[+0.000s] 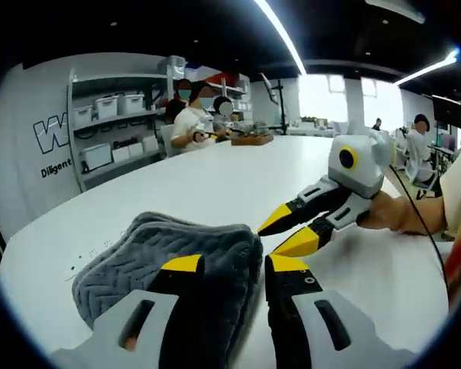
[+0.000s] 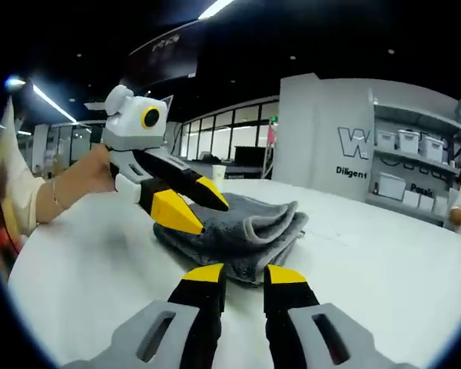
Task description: Open the folded towel by lifting each exposed corner and separating the folded layers until the towel lies flat within the target outline without major curled edges
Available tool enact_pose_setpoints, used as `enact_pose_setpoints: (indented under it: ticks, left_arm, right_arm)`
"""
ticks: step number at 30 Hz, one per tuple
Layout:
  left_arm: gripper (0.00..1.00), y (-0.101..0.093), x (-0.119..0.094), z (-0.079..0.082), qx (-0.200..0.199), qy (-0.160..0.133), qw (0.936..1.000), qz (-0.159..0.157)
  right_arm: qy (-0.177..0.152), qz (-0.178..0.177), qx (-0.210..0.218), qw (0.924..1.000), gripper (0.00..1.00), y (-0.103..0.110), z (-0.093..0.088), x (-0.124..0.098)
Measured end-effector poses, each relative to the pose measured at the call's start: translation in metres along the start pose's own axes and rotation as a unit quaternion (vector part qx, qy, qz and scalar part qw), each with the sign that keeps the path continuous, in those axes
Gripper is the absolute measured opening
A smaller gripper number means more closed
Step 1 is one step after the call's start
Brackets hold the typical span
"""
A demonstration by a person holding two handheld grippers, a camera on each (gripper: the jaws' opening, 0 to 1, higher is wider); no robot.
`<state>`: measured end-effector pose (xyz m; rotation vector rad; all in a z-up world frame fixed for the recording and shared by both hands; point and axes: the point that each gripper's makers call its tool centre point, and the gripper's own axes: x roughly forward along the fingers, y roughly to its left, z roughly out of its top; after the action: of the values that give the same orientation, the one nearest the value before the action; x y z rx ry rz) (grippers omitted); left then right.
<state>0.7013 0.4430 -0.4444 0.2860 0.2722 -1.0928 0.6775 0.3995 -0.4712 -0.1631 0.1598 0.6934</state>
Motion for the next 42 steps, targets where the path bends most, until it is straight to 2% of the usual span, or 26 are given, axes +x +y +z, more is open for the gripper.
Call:
enact_pose_setpoints:
  ticks: [4, 6, 9, 13, 15, 20, 26, 35, 38, 42]
  left_arm:
    - [0.29, 0.004, 0.005, -0.005, 0.001, 0.008, 0.9999, 0.008]
    - [0.26, 0.000, 0.008, -0.009, -0.005, 0.015, 0.9999, 0.000]
    - [0.24, -0.003, 0.011, -0.012, -0.006, 0.018, 0.9998, -0.001]
    - [0.19, -0.002, 0.011, -0.013, -0.002, 0.020, 0.9998, 0.003]
    - [0.17, -0.003, 0.012, -0.013, -0.007, 0.016, 0.9998, -0.004]
    - [0.05, -0.005, 0.014, -0.014, -0.005, 0.016, 0.9998, -0.008]
    - [0.03, 0.002, 0.008, -0.007, -0.018, -0.001, 0.9998, -0.005]
    - [0.03, 0.006, 0.003, -0.005, -0.017, 0.001, 0.9998, 0.006]
    - [0.03, 0.012, -0.003, -0.007, -0.015, 0.010, 0.9996, 0.021]
    - [0.03, 0.024, -0.018, -0.008, -0.027, -0.005, 0.9985, 0.047]
  right_arm:
    - [0.000, -0.006, -0.001, 1.0000, 0.14, -0.002, -0.001, 0.002]
    - [0.018, -0.002, -0.007, 0.9998, 0.14, 0.000, -0.009, 0.005]
    - [0.025, -0.006, -0.022, 0.9994, 0.14, 0.001, -0.011, 0.007]
    - [0.008, -0.015, -0.023, 0.9996, 0.00, -0.005, -0.008, 0.006]
    - [0.000, -0.016, -0.020, 0.9997, 0.00, -0.008, -0.007, 0.005]
    - [-0.010, -0.011, -0.015, 0.9998, 0.00, -0.006, -0.003, 0.004]
    - [-0.020, -0.016, -0.016, 0.9996, 0.00, -0.009, 0.001, 0.001]
    - [-0.021, -0.019, -0.017, 0.9995, 0.00, -0.010, 0.000, 0.000]
    - [-0.021, -0.024, -0.018, 0.9993, 0.00, -0.013, 0.000, -0.001]
    - [-0.020, -0.024, -0.030, 0.9991, 0.00, -0.013, 0.001, -0.002]
